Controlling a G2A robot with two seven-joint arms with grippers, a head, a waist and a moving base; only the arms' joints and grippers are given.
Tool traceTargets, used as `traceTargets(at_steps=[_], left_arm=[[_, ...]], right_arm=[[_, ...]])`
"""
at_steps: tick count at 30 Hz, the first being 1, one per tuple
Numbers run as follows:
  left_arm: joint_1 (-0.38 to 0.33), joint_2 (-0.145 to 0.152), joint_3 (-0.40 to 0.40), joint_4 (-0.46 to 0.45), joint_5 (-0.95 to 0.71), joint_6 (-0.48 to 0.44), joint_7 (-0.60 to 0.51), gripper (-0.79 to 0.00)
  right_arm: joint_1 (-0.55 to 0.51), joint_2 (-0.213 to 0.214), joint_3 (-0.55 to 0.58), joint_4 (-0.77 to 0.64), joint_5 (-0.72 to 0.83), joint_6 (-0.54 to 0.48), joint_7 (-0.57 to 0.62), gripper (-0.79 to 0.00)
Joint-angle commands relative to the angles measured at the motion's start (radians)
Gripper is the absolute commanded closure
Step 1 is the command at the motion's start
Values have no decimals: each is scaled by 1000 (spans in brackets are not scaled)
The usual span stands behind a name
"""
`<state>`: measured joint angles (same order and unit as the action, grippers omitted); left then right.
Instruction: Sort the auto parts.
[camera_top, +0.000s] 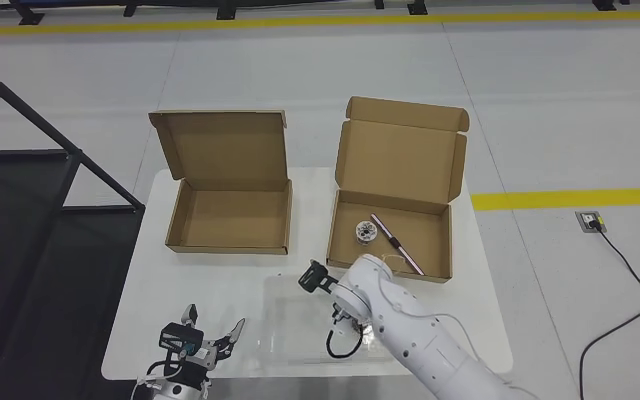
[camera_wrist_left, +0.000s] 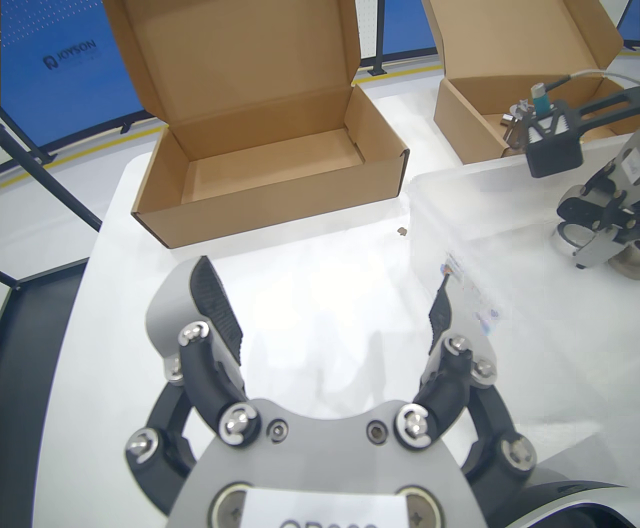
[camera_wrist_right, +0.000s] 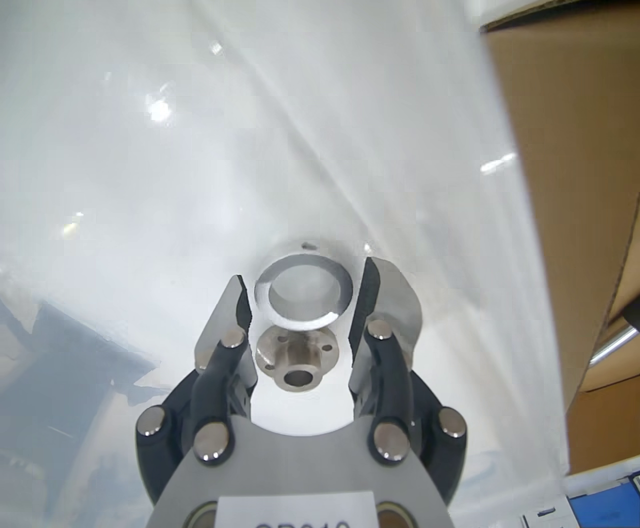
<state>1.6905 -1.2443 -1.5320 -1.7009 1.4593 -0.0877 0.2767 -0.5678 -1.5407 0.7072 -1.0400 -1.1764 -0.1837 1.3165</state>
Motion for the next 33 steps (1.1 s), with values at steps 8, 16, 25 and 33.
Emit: traceTargets(at_steps=[8, 16, 25, 33], left_arm=[[0, 0, 0, 0, 0, 0, 0, -785], [0, 0, 0, 0, 0, 0, 0, -785], [0, 0, 0, 0, 0, 0, 0, -785], [0, 0, 0, 0, 0, 0, 0, -785]], right_arm=[[-3, -7, -2, -8, -23, 14, -8, 0], [-54, 12, 25, -119, -84, 12, 5, 0], [-109, 36, 69, -258, -130, -47, 15, 0], [-142, 51, 109, -465, -160, -77, 45, 0]])
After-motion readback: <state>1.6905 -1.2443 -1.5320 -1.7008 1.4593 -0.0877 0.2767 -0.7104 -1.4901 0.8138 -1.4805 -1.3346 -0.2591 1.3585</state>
